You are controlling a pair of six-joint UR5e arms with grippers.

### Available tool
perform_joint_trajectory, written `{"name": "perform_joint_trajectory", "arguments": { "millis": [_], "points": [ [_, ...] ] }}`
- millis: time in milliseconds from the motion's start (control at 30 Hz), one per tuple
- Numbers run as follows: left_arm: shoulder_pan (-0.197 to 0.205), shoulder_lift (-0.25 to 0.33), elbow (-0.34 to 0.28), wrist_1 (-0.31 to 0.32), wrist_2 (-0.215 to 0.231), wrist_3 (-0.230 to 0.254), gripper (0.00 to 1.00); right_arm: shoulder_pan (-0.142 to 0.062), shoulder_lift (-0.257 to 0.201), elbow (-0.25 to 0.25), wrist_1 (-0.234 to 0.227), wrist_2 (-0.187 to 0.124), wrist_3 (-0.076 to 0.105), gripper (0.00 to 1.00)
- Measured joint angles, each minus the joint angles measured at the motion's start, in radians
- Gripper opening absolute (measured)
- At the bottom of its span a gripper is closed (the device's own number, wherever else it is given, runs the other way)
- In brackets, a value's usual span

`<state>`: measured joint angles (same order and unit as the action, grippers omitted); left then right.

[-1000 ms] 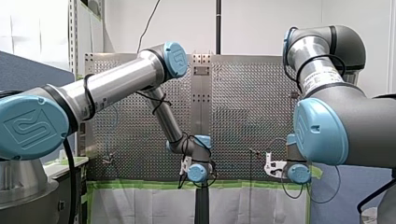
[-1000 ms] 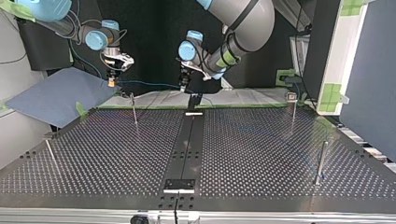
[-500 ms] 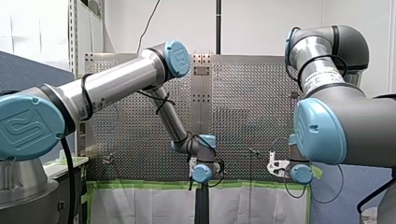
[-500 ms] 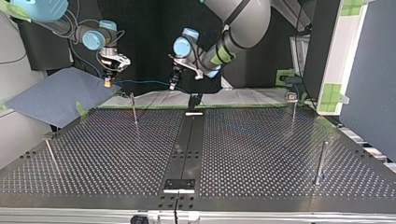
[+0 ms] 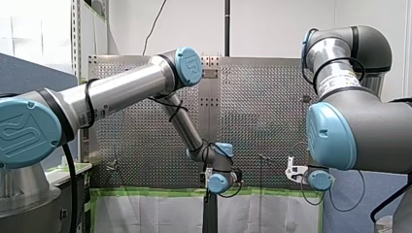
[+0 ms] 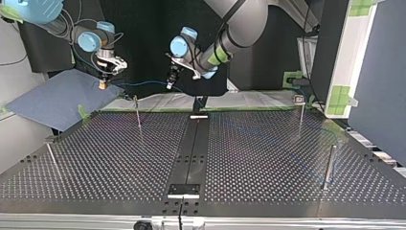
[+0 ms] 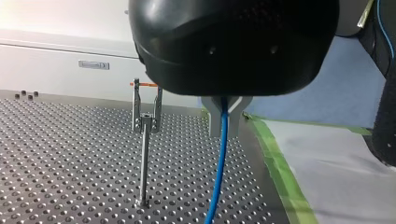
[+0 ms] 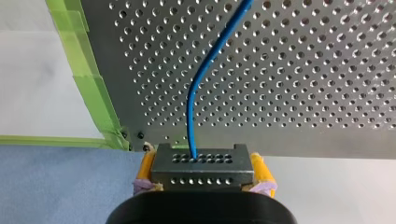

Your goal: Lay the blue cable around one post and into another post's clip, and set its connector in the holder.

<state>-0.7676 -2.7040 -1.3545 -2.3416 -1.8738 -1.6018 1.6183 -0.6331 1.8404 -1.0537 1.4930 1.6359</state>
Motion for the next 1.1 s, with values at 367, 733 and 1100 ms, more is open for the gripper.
{"name": "perform_joint_trajectory", "arguments": {
  "millis": [367, 733, 1100],
  "points": [
    [-0.005, -0.004, 0.034, -0.01, -0.004, -0.038, 0.01, -0.035, 0.0, -0.034, 0.031, 0.051, 0.03, 0.0],
    [-0.006, -0.004, 0.058, -0.014, -0.018, -0.044, 0.01, -0.049, 0.0, -0.045, 0.037, 0.07, 0.052, 0.0],
    [-0.022, -0.004, 0.079, -0.016, -0.024, -0.043, 0.01, -0.051, 0.0, -0.069, 0.044, 0.075, 0.047, 0.0]
  ]
}}
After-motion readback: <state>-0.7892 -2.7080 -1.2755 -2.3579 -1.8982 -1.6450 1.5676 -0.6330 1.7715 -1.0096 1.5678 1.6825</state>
